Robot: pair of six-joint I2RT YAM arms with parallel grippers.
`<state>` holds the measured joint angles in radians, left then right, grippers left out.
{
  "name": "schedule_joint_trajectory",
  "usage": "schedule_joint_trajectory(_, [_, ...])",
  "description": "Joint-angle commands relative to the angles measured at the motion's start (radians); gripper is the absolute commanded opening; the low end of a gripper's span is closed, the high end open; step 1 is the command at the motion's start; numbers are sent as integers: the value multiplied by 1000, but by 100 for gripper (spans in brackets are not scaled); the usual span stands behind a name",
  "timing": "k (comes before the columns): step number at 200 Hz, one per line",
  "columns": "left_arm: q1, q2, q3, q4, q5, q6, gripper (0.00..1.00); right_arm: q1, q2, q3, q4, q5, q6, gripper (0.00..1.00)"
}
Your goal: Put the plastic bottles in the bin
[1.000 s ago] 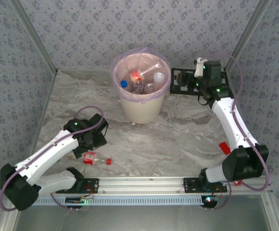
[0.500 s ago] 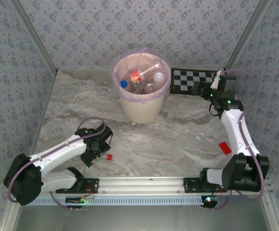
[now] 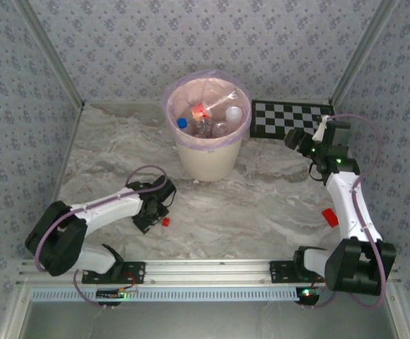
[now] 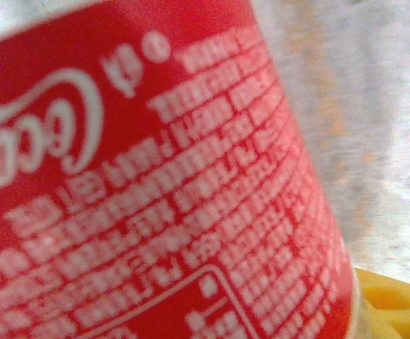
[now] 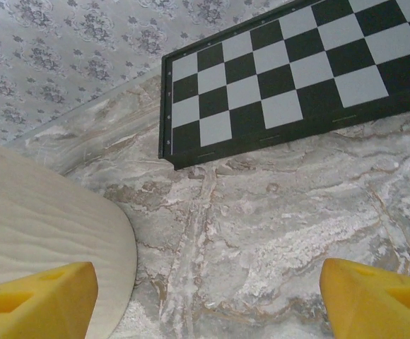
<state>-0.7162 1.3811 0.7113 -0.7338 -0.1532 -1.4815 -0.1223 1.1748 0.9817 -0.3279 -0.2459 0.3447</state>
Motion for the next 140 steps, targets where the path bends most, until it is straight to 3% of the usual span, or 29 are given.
schedule_joint_trajectory(1, [6,18,41,19,-44,37,60,-19,-43,-17,-29,-22,27,84])
schedule_joint_trajectory(37, [3,-15,93,-13,-120,96,52,-22,-97,-18,-18,-56,60,84])
schedule_joint_trajectory(60, [3,-93,153,-60,-226,228,46,-17,-118,9,-3,-118,62,83])
schedule_joint_trajectory(95, [3,-299,239,47,-309,705,37,54,-86,176,-36,-352,-18,82])
schedule_joint_trajectory(110, [3,-355,303,78,-282,919,27,120,-43,320,-124,-415,-85,81])
schedule_joint_trajectory(140, [-38,-372,443,32,-193,1234,22,254,27,520,-153,-492,-129,83])
